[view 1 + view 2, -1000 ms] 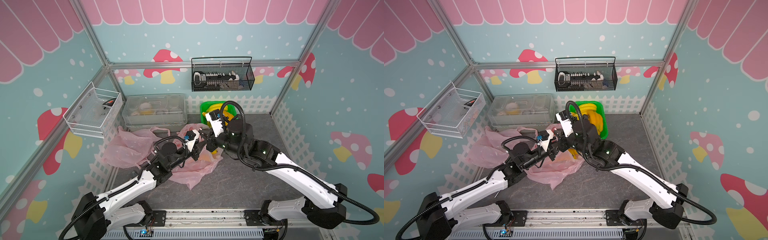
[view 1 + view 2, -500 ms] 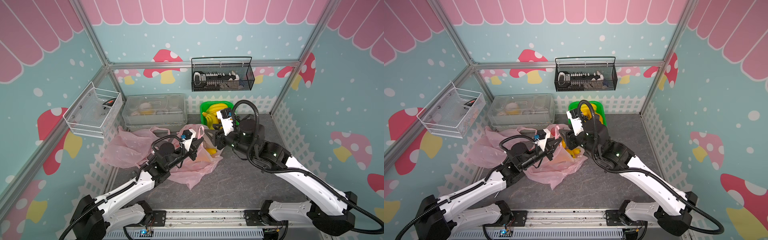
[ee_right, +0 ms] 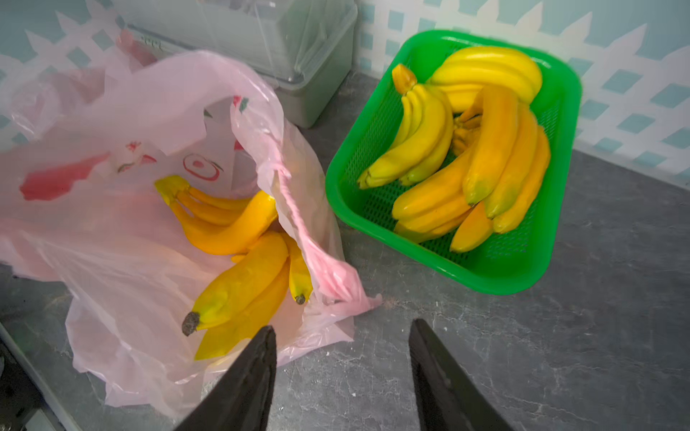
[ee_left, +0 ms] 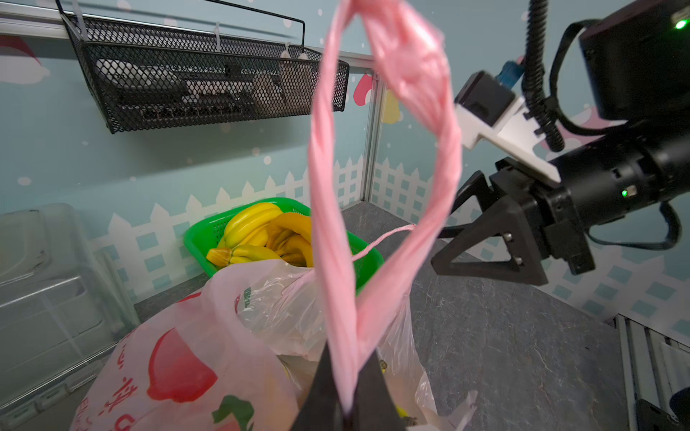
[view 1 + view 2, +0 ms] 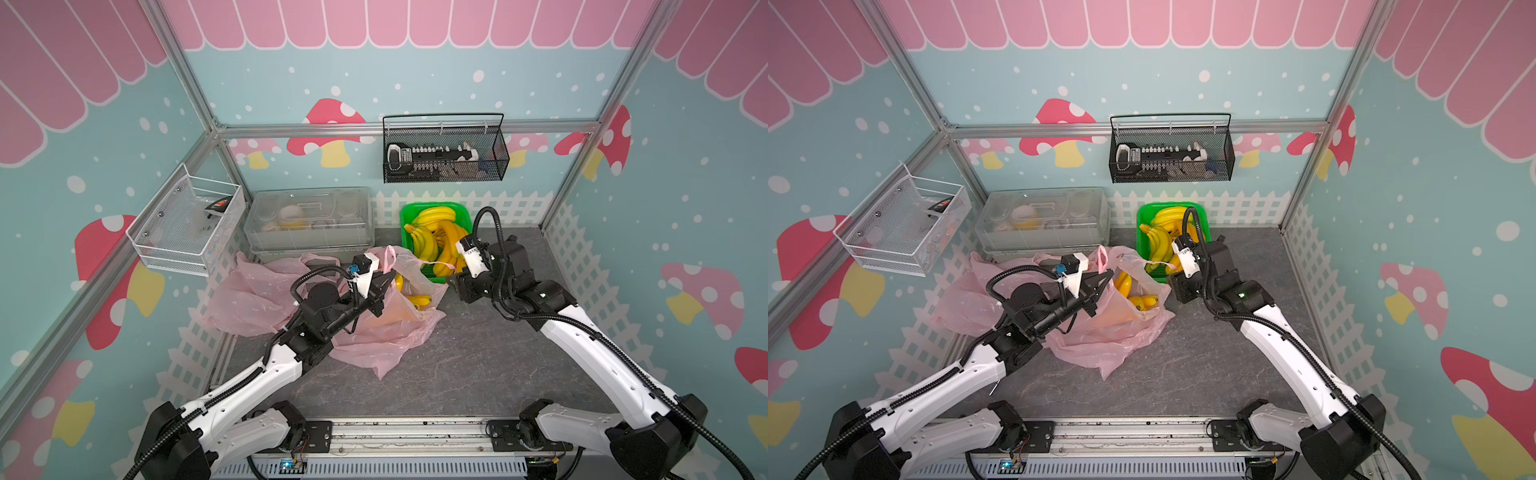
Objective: Place the banana into a plastic bag & tie a knot
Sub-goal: Adjust the plastic bag at the center of the board.
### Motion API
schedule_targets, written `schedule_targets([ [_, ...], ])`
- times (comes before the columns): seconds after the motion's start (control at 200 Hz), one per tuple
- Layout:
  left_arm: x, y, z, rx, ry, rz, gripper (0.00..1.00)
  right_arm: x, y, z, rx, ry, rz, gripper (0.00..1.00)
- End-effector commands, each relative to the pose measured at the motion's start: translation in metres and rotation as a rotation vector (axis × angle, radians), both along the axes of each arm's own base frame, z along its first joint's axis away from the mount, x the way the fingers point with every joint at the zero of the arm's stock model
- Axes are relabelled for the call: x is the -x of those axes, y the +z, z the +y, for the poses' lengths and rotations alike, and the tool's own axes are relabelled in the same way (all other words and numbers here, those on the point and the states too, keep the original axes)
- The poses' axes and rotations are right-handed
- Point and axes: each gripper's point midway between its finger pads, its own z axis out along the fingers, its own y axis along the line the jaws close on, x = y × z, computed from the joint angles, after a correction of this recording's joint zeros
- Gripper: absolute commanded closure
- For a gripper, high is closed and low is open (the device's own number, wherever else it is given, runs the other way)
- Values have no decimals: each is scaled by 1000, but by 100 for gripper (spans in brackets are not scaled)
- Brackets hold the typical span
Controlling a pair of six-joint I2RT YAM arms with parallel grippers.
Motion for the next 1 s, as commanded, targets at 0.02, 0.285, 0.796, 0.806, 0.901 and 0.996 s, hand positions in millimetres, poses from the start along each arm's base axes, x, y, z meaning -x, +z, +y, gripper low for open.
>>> schedule_targets([
  [0.02,3,-2,5,3,0,12,100,-7,13,5,-7,38,-57,45],
  [0.285,1,-3,10,9,17,19,100,-28,20,13,-38,19,-80,58],
  [0.796,-43,20,109,60,464,58,100,-21,37,85,-132,160,-87,100],
  [0.806,-43,22,113,65,475,57,100,-21,37,87,-132,161,-89,100],
  [0.901,-45,35,132,92,535,53,100,-17,45,107,-160,181,-104,100],
  [0.996,-40,51,129,100,505,40,100,-16,60,111,-175,175,-131,100],
])
